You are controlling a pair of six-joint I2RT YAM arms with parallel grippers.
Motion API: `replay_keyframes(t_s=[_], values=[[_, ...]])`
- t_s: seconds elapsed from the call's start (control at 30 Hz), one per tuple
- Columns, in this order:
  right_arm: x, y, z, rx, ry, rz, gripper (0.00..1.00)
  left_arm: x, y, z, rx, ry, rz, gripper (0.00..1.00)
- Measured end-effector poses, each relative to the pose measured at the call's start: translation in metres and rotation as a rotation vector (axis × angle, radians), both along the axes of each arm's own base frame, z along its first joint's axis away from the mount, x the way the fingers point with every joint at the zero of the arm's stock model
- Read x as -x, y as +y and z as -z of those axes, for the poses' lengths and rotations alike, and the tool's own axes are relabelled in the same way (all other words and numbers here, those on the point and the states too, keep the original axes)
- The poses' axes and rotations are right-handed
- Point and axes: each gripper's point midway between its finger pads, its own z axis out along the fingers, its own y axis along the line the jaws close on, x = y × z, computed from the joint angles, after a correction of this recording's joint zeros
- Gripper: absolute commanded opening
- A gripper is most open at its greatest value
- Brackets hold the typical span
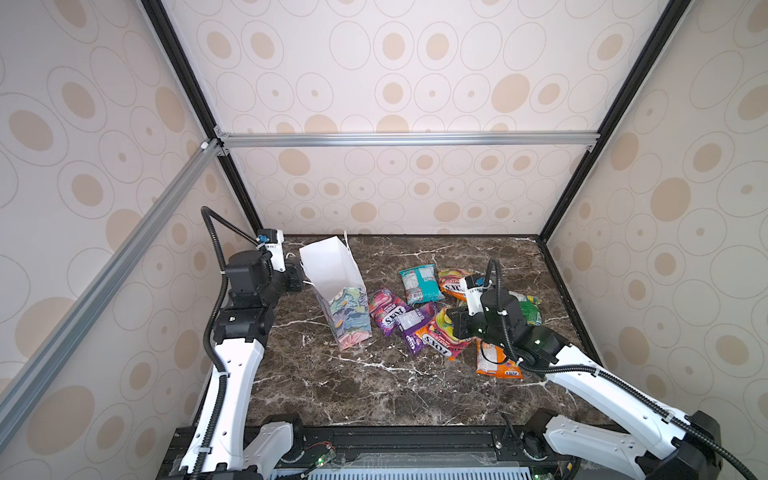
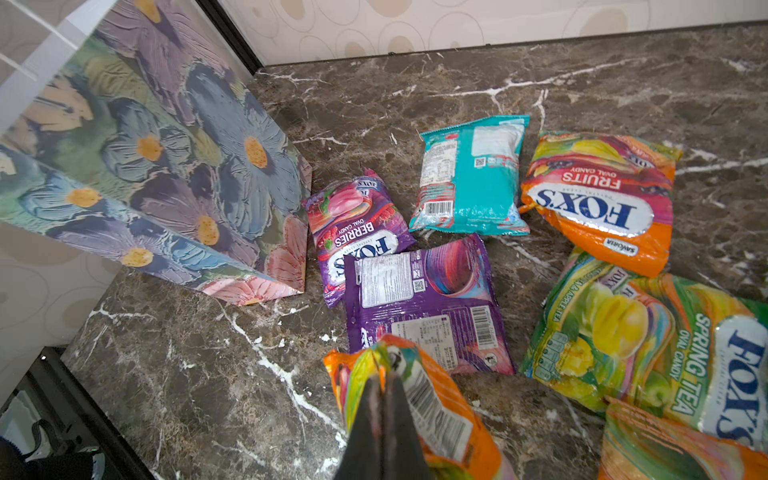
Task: Place the snacks into the paper bag
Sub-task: 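Lift the grasped packet with the right gripper and carry it toward the bag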
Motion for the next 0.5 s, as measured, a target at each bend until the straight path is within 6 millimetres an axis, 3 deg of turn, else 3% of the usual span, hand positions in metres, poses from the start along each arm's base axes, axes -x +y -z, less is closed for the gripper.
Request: replay_keyframes(t_s=[0.27,0.5], values=[[0.003,0.029,-0.056,-0.015,-0.117,-0.104,0.00,0.000,0.000,0.000,0.002,0.001,0.000,0.00],[0.010,0.066,-0.083,0.003,-0.187,-0.221,0.00,0.000,0.000,0.000,0.002,0.000,0.000,0.00]])
